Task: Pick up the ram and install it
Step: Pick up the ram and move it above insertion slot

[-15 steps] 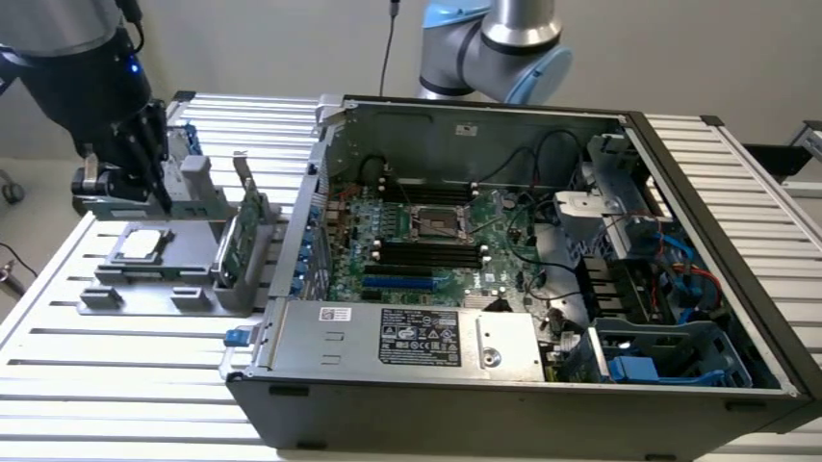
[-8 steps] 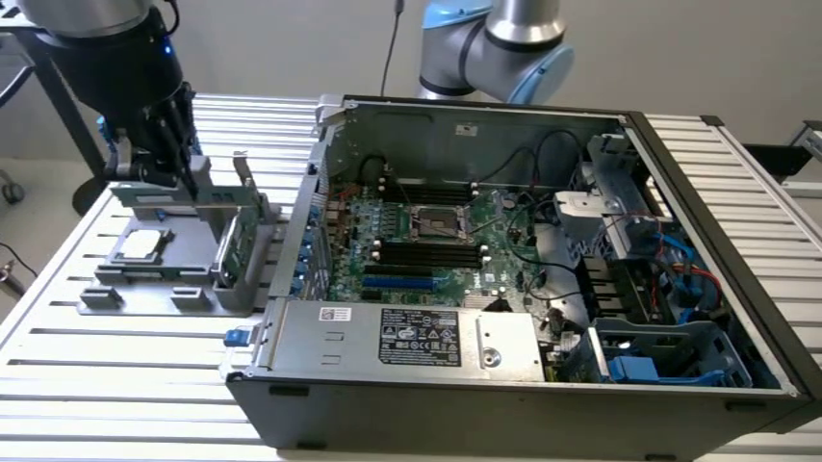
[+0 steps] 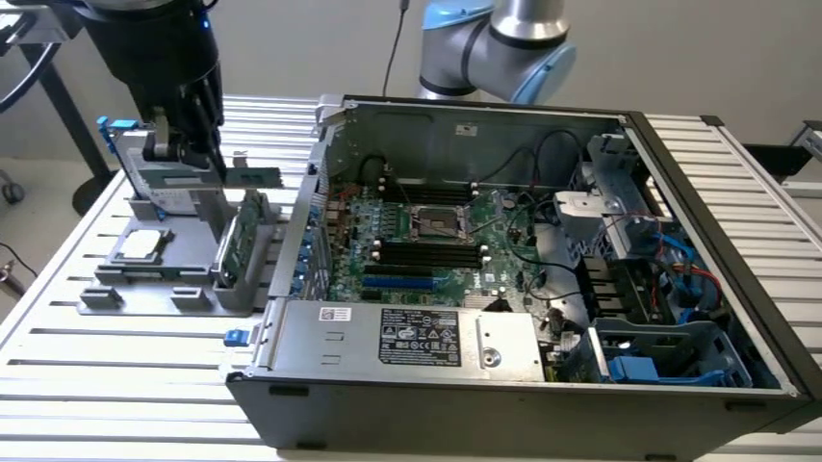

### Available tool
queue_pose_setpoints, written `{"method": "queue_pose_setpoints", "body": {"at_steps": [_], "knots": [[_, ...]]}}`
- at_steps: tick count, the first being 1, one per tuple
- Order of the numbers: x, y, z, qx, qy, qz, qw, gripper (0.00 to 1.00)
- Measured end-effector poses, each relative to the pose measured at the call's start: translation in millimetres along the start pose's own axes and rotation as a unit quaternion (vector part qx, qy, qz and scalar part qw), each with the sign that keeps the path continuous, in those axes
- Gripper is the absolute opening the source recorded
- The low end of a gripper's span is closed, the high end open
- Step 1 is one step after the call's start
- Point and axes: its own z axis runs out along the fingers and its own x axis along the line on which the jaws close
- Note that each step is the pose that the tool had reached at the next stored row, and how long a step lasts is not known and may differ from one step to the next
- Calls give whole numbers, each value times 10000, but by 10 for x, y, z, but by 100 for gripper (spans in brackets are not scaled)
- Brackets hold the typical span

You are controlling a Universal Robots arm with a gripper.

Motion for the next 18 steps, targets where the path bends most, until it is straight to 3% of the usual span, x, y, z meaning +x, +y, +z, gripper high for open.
{"method": "queue_pose_setpoints", "body": {"at_steps": [4, 7, 12, 18], "knots": [[-3, -169, -84, -1, -83, -18, 10000, 14], [0, -300, -113, -2, -123, -29, 9999, 14], [10, -528, -127, -3, -169, -42, 9998, 14], [22, -800, -136, -4, -195, -53, 9998, 14]]}}
